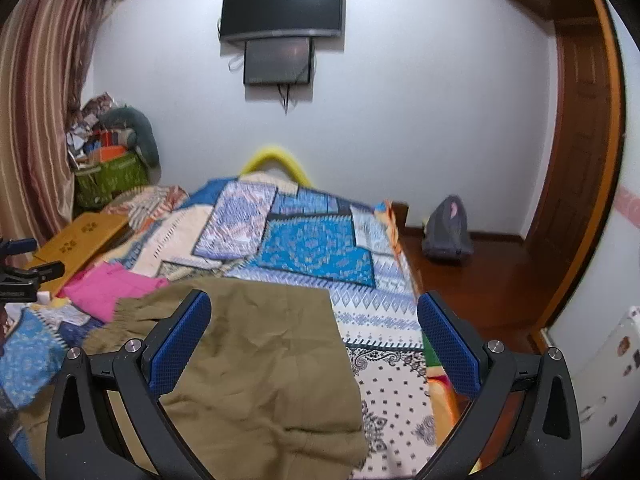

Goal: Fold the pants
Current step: 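Move both grippers down to the olive pants waistband and leg edge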

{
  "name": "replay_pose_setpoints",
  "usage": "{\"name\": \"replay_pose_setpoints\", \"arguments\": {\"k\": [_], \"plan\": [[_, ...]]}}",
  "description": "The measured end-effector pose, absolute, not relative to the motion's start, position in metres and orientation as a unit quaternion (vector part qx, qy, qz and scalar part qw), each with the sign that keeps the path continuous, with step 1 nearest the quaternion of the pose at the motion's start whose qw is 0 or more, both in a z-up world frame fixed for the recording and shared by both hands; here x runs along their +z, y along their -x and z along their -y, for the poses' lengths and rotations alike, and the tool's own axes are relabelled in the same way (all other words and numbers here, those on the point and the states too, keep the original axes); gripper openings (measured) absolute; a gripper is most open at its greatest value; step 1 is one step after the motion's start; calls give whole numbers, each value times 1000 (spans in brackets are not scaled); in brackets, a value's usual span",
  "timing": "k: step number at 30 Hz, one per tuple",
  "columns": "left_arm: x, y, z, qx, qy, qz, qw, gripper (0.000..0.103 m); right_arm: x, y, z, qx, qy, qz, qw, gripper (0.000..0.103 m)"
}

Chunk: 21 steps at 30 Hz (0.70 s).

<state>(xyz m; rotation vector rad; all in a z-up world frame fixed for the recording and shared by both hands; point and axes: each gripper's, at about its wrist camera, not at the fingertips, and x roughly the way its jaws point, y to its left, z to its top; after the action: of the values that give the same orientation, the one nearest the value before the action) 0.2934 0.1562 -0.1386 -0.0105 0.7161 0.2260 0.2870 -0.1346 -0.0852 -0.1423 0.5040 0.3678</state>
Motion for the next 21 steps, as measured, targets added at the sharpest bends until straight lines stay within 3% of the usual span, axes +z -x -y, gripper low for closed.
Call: {"name": "replay_pose_setpoints", "arguments": {"k": [7,9,11,19,21], "plan": [[-198,-345,-181,99,30,-388,916,101,-123,-358,135,196,78,-317,925,98],[-213,-357,-185,94,28,-404,909,88,-133,-372,135,197,83,-332,919,95],[-227,-367,-188,86,26,-425,901,82,-140,-387,133,200,89,-343,913,94],[-271,-385,-200,67,24,-473,878,79,-166,-433,124,224,100,-380,892,93],[-277,-387,-202,61,35,-477,876,78,-173,-443,119,238,97,-397,881,84]]}}
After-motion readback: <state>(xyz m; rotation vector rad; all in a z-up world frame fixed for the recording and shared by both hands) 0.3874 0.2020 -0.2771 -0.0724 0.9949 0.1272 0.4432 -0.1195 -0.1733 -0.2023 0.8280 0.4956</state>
